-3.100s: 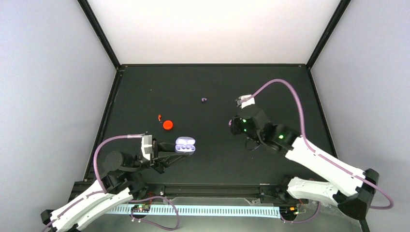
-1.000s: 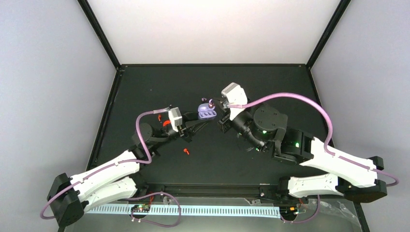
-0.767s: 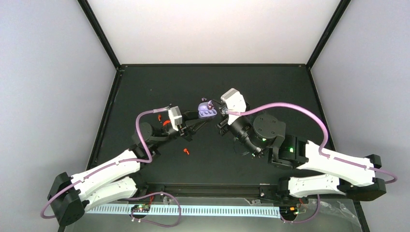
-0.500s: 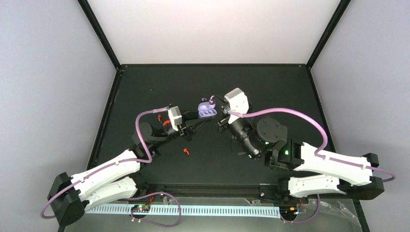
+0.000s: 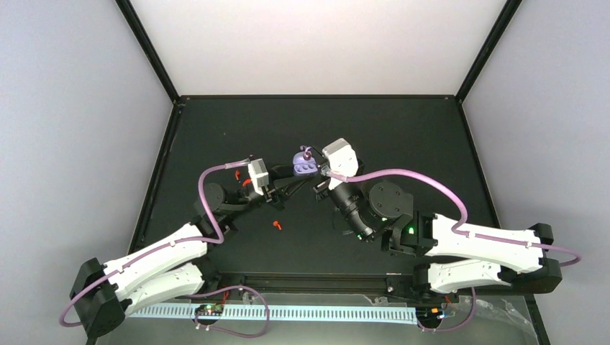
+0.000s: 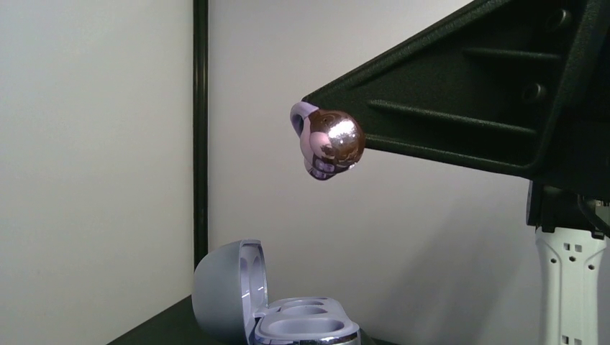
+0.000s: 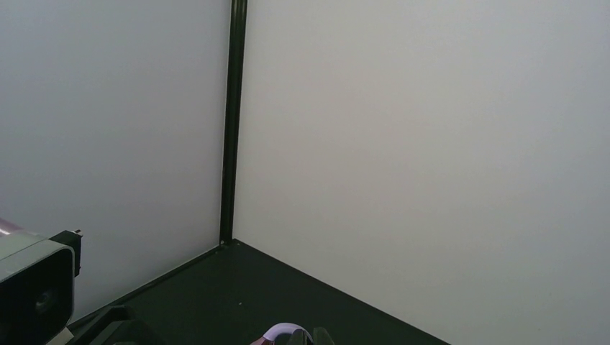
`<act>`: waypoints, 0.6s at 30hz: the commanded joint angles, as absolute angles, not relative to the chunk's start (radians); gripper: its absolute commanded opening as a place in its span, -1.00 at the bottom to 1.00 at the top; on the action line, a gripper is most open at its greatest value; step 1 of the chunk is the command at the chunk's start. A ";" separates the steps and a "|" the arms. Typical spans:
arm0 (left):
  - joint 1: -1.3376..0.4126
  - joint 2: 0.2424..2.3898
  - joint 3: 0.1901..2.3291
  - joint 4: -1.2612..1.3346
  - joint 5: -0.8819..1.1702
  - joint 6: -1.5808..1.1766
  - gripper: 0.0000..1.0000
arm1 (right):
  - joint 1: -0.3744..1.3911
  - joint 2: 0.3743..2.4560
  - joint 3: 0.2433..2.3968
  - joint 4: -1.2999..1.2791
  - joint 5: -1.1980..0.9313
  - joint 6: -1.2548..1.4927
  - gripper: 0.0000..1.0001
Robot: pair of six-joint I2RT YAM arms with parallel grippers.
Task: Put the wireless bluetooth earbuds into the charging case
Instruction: Place the earbud in the charging case.
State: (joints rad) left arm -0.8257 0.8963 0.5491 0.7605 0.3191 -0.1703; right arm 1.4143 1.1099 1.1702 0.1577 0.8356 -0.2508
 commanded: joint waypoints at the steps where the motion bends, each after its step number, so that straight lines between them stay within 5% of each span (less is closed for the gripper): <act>1: -0.822 0.882 0.584 0.795 0.327 -0.156 -0.97 | 1.425 1.120 1.163 0.191 0.860 -0.221 -0.98; 18: -0.823 0.868 0.591 0.781 0.286 -0.172 -0.97 | 1.427 1.149 1.164 0.141 0.837 -0.168 -0.98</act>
